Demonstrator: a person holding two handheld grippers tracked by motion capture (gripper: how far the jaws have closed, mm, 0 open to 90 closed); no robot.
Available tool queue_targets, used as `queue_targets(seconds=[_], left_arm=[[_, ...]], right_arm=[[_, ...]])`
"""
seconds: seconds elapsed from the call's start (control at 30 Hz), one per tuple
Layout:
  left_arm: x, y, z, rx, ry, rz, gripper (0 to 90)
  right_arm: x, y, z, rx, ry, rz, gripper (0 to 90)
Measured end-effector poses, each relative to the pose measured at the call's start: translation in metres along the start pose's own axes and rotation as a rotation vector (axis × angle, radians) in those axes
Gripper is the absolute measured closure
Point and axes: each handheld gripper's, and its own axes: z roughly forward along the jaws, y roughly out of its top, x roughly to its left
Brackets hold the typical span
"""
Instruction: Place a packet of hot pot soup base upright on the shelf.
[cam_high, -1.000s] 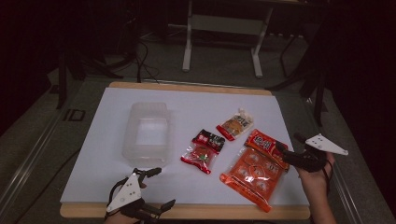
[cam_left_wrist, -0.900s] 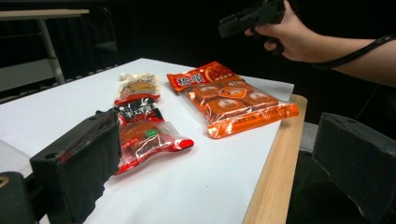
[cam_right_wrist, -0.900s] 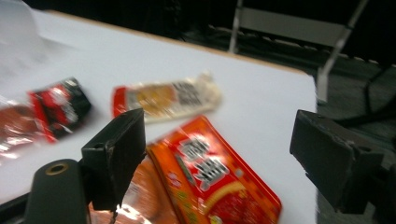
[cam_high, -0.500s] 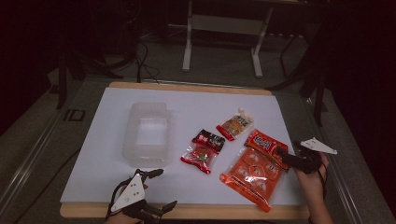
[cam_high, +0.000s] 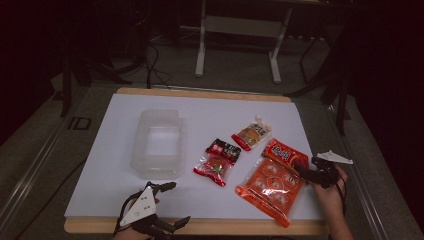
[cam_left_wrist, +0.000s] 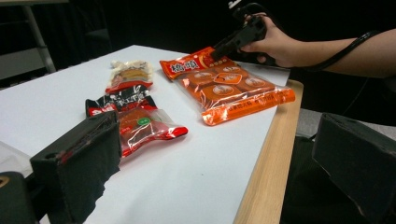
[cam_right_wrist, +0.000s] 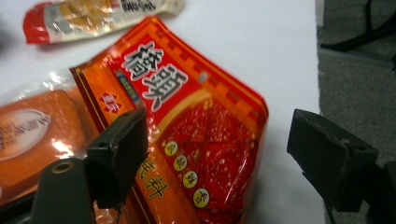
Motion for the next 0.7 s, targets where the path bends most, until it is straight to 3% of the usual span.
queue_targets(seconds=[0.1,0.33,0.37,0.5,0.57,0.6,0.7], left_arm=[[0.000,-0.001,0.001,0.003,-0.004,-0.003,1.8],[0.000,-0.001,0.001,0.007,-0.004,-0.002,1.8],[0.000,-0.001,0.002,0.005,-0.004,-0.004,1.8],[0.001,-0.001,0.002,0.008,-0.003,-0.004,1.8],[0.001,-0.001,0.003,0.010,-0.003,-0.003,2.1],[0.001,-0.001,0.003,0.010,-0.003,-0.003,2.1],[0.001,-0.001,0.004,0.016,-0.007,-0.001,2.1]], right_arm=[[0.000,-0.002,0.004,0.011,0.016,0.018,22.2],[0.005,-0.005,0.009,0.042,0.027,0.005,26.5],[0.006,-0.005,0.008,0.042,0.038,0.013,36.3],[0.009,-0.004,0.009,0.052,0.043,0.007,43.8],[0.013,-0.002,0.009,0.064,0.041,-0.019,56.7],[0.013,-0.002,0.009,0.064,0.041,-0.019,56.7],[0.018,0.001,0.011,0.089,0.071,-0.038,72.6]])
